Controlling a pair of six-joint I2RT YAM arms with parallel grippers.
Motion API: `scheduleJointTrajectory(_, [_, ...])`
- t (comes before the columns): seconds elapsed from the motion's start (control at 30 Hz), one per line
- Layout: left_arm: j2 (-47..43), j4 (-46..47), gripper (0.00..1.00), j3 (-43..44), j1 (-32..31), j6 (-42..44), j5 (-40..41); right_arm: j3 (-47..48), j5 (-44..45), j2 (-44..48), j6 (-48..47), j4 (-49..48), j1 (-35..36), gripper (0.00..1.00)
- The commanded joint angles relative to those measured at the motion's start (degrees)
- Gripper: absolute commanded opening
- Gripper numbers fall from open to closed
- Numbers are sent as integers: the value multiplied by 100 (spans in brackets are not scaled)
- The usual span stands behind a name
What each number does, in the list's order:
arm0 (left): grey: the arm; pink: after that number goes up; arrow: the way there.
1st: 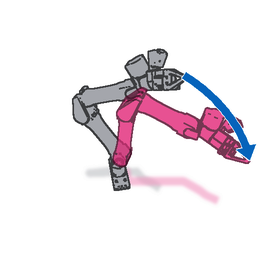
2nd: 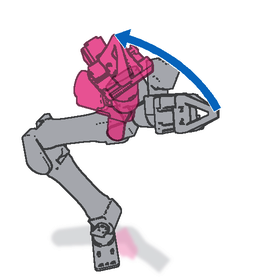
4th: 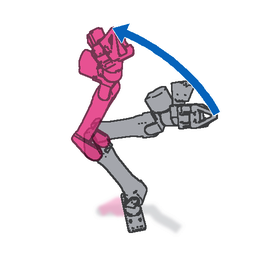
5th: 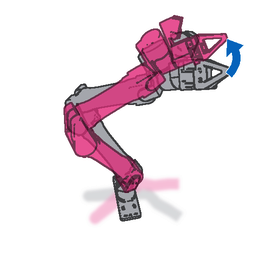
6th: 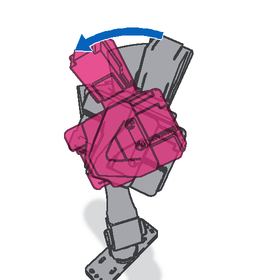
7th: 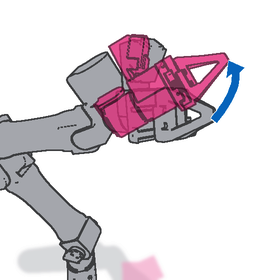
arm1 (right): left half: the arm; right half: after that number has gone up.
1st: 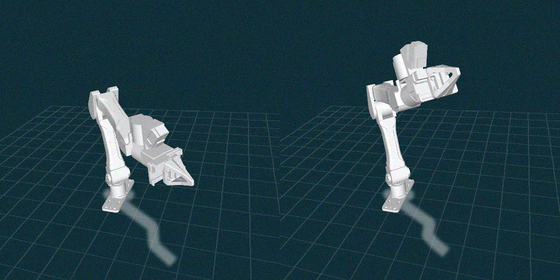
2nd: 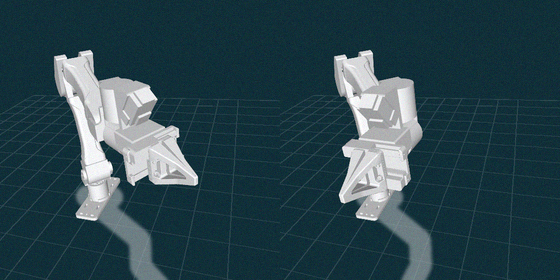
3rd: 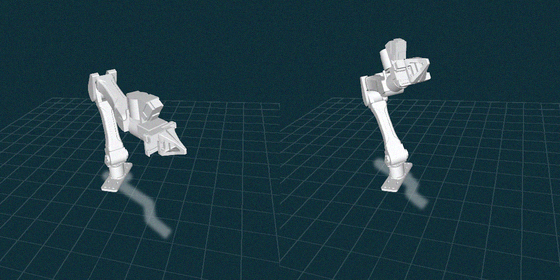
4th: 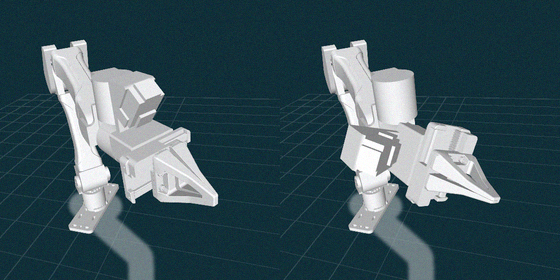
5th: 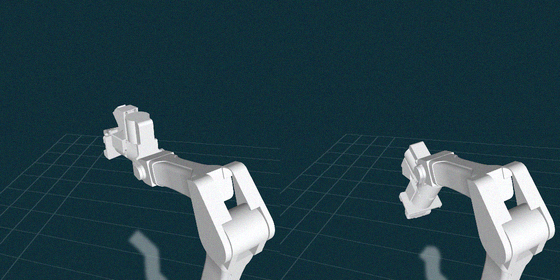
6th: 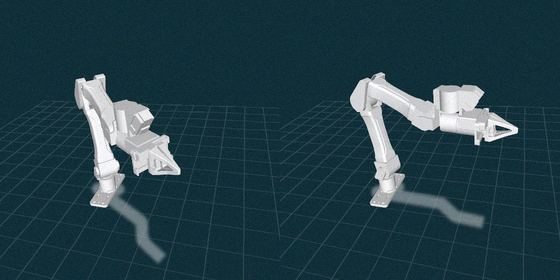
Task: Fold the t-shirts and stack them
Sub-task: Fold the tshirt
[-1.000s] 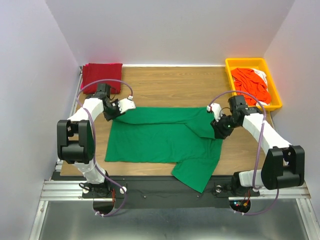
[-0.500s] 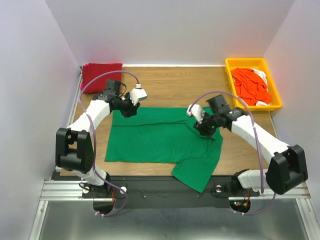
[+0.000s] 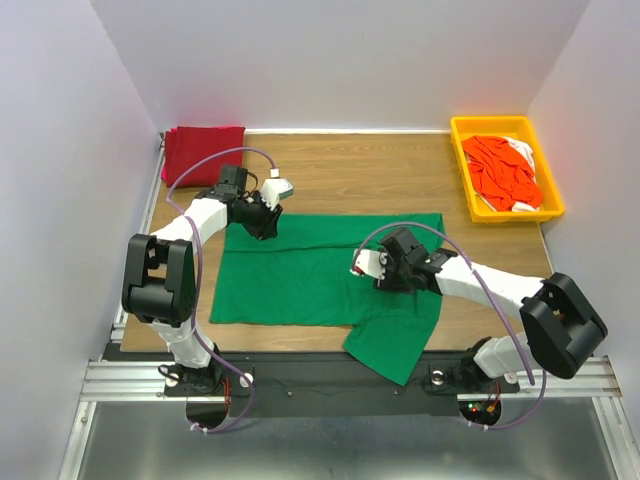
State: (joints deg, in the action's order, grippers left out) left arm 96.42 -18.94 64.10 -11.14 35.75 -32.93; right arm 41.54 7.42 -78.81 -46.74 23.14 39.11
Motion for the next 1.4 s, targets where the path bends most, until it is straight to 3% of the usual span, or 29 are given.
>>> scheduleJointTrajectory(0.0, [61, 136, 38, 24, 6, -68, -47, -163, 804, -47, -537, -1117, 53, 58])
scheduleJointTrajectory(0.27, [254, 162, 38, 42, 15, 2, 41, 170, 1165, -407, -380, -1707, 0, 45])
scheduleJointTrajectory(0.33, [280, 171, 38, 77, 15, 11, 76, 362, 1104, -600, -284, -1760, -219, 39])
scheduleJointTrajectory(0.6, [394, 145, 38, 77, 15, 73, 111, 1180, 595, -1207, 24, -1751, -1107, 29])
scheduleJointTrajectory(0.67, [439, 154, 38, 103, 15, 64, 146, 1268, 401, -1330, 51, -1742, -1239, 24])
scheduleJointTrajectory(0.77, [553, 162, 38, 138, 24, 29, 199, 1462, 208, -1611, 104, -1725, -1537, 1])
scheduleJointTrajectory(0.9, [650, 162, 38, 191, 50, -24, 243, 1699, 6, -1657, 183, -1524, -1758, 1])
scheduleJointTrajectory(0.97, [650, 145, 38, 200, 50, -6, 225, 1796, -696, -1402, 104, -972, -1845, 5])
scheduleJointTrajectory(1.03, [659, 119, 38, 226, 59, 11, 199, 1744, -1406, -947, -123, -436, -1846, 25])
scheduleJointTrajectory(1.17, [659, 66, 38, 270, 59, 29, 146, 1875, -2076, -610, -387, 452, -1802, 48])
scheduleJointTrajectory(1.37, [746, 75, 38, 323, 59, -15, 164, 2007, -2175, -943, -450, 938, -1443, 48])
